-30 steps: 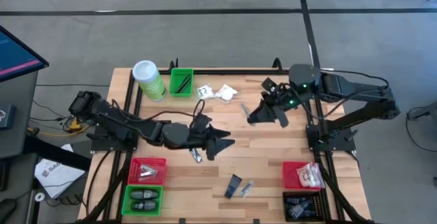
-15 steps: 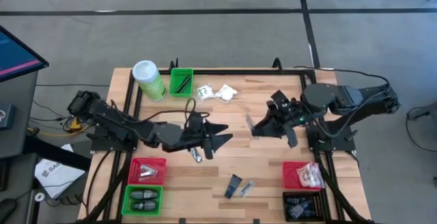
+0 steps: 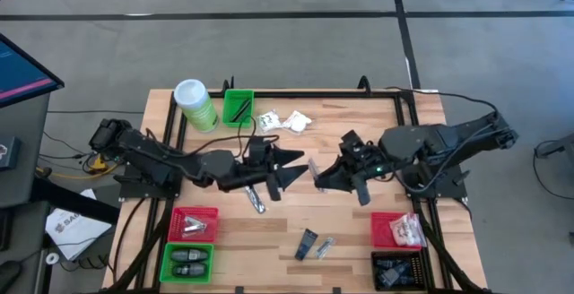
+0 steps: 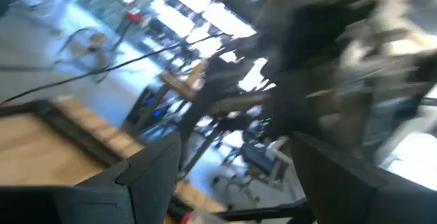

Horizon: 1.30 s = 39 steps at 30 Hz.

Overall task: Pick & Place Travel size toiletries
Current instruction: Put the nail cutter into the left red bin

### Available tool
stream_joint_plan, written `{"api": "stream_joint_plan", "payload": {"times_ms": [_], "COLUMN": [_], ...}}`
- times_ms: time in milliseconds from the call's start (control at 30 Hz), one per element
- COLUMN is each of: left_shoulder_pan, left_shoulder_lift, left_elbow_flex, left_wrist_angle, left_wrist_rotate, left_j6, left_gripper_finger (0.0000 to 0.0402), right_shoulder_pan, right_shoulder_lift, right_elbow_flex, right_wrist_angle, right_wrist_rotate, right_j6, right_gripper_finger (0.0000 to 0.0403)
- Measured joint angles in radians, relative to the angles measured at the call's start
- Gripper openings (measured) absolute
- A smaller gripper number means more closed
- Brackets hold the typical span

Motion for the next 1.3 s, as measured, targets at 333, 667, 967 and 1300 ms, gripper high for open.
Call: {"api": "stream_joint_plan", "payload": {"times_ms": [333,667,967,1300], "left_shoulder_pan": [0.005,0.022,0.021,0.037], "left_shoulder_lift": [0.0,0.002,0.005,0.005], "left_elbow_flex": [0.0,0.001,0.0,0.0], "left_wrist_angle": [0.111,0.201,0.208,0.203], "left_wrist_rotate": [0.182,0.25,0.252,0.26], "left_j6": [0.044,0.083,0.09,0.093], "left_gripper_finger": [0.0273,0.0273,0.0273,0.0273], "right_shoulder_pan": [-0.01,-0.044,-0.08,-0.076], "right_shoulder_lift": [0.01,0.015,0.014,0.075], "right_elbow_flex": [0.0,0.0,0.0,0.004], "right_wrist_angle": [0.035,0.058,0.068,0.149], "right_wrist_rotate": [-0.031,-0.05,-0.054,-0.11], "right_j6": [0.029,0.044,0.052,0.092], "right_gripper_finger": [0.0046,0.0046,0.0046,0.0046]}}
